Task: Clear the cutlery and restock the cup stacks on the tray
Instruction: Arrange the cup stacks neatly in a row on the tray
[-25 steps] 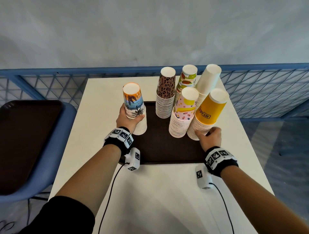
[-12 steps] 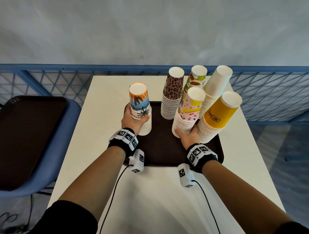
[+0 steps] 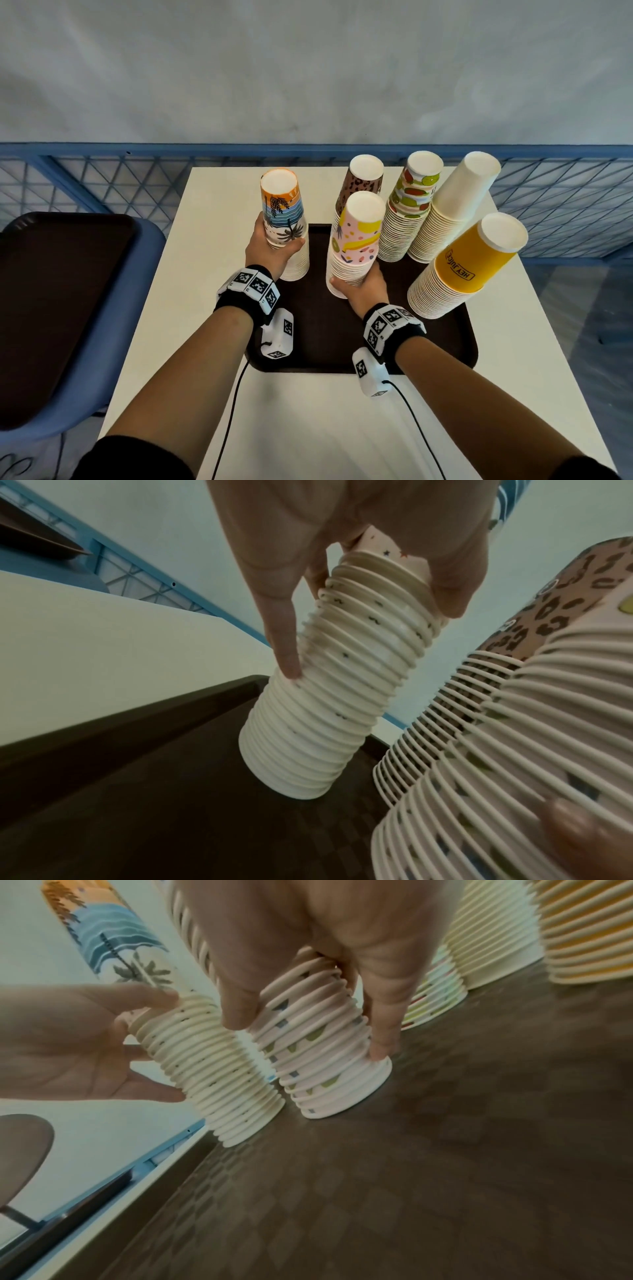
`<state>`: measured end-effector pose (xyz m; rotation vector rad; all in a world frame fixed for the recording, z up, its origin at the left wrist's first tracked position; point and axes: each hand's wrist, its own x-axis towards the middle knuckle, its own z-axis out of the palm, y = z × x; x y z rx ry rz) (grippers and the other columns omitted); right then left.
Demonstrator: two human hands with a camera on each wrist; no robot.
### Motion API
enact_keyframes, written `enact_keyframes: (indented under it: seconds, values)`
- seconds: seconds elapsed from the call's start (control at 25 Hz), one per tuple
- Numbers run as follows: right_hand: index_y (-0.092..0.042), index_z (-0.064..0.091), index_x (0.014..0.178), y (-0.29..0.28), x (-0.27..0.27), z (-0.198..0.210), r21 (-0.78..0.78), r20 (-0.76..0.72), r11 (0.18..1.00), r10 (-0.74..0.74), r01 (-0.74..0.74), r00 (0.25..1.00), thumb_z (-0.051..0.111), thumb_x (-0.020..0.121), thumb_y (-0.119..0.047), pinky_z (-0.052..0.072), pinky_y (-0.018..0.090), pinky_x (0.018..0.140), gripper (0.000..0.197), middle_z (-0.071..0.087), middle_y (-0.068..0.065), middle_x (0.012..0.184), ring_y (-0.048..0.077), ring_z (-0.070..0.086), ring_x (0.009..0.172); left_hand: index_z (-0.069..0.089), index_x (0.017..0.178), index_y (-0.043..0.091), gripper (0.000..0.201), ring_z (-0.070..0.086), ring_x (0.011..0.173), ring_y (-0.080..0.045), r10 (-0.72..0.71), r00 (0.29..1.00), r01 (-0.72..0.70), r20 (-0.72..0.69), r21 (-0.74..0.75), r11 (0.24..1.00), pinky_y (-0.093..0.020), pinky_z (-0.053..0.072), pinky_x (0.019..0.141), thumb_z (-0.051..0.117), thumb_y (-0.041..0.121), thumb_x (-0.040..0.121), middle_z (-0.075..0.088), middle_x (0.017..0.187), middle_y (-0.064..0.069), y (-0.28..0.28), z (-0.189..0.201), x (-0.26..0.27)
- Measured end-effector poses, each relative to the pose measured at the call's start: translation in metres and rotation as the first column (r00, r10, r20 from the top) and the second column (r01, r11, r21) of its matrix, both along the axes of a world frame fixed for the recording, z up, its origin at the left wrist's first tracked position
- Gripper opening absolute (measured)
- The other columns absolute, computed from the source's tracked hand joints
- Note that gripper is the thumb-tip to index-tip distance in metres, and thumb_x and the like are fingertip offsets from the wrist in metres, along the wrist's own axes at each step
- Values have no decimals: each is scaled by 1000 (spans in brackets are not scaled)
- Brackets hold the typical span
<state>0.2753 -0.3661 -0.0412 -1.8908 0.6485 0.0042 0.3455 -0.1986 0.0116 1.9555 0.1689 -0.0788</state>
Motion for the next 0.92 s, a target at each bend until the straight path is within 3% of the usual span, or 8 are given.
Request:
enact_keyframes:
  seconds: [0.28, 0.44, 0.56, 0.68, 0.8, 0.92]
  values:
    - [-12, 32, 138, 29, 7, 1, 35, 10, 999, 17, -18, 1000, 82, 64, -24, 33, 24, 95, 90, 41, 12, 137, 25, 43, 126, 40, 132, 22, 73, 56, 116, -20, -37, 999, 38, -5, 48, 998, -28, 41, 99, 78, 24, 69, 60, 127, -1, 6, 2, 7]
    - [-10, 28, 140, 24, 1, 7, 16, -19, 997, 72, -72, 997, 79, 66, -20, 34, 33, 106, 91, 37, 12, 140, 26, 39, 130, 38, 134, 19, 77, 54, 118, -18, -45, 999, 45, 0, 76, 996, -25, 39, 95, 79, 25, 69, 55, 132, -3, 5, 11, 1]
    - [-11, 26, 141, 10, -8, 18, -60, -15, 988, 142, -142, 990, 68, 74, -9, 37, 35, 107, 79, 34, 13, 143, 28, 40, 129, 37, 131, 10, 77, 46, 123, -23, 93, 996, -92, -6, 118, 989, -30, 39, 101, 78, 26, 68, 40, 136, -11, -2, 7, -28]
    - [-11, 35, 136, -3, -12, 46, -107, 155, 994, 49, -32, 987, 57, 81, -4, 46, 31, 96, 59, 42, 10, 136, 17, 50, 109, 43, 121, 6, 66, 51, 114, -27, 69, 995, -75, 66, 102, 992, -35, 44, 98, 78, 22, 67, 42, 125, -13, -19, 2, -63]
    - [-10, 42, 128, -15, 4, 92, -120, 394, 989, -30, 83, 919, 54, 85, -7, 49, 33, 87, 44, 49, 9, 128, 13, 49, 100, 40, 130, 7, 78, 43, 120, -18, -35, 973, 17, 228, 79, 997, -22, 35, 100, 78, 27, 66, 41, 131, -11, -41, 21, -77]
    - [-11, 43, 128, -24, 35, 129, -85, 478, 993, -33, 84, 878, 59, 85, -14, 46, 34, 90, 46, 51, 7, 130, 19, 50, 111, 33, 136, 8, 86, 32, 125, -8, -92, 921, 59, 379, 98, 993, -6, 23, 101, 80, 25, 66, 36, 138, -9, -56, 51, -67]
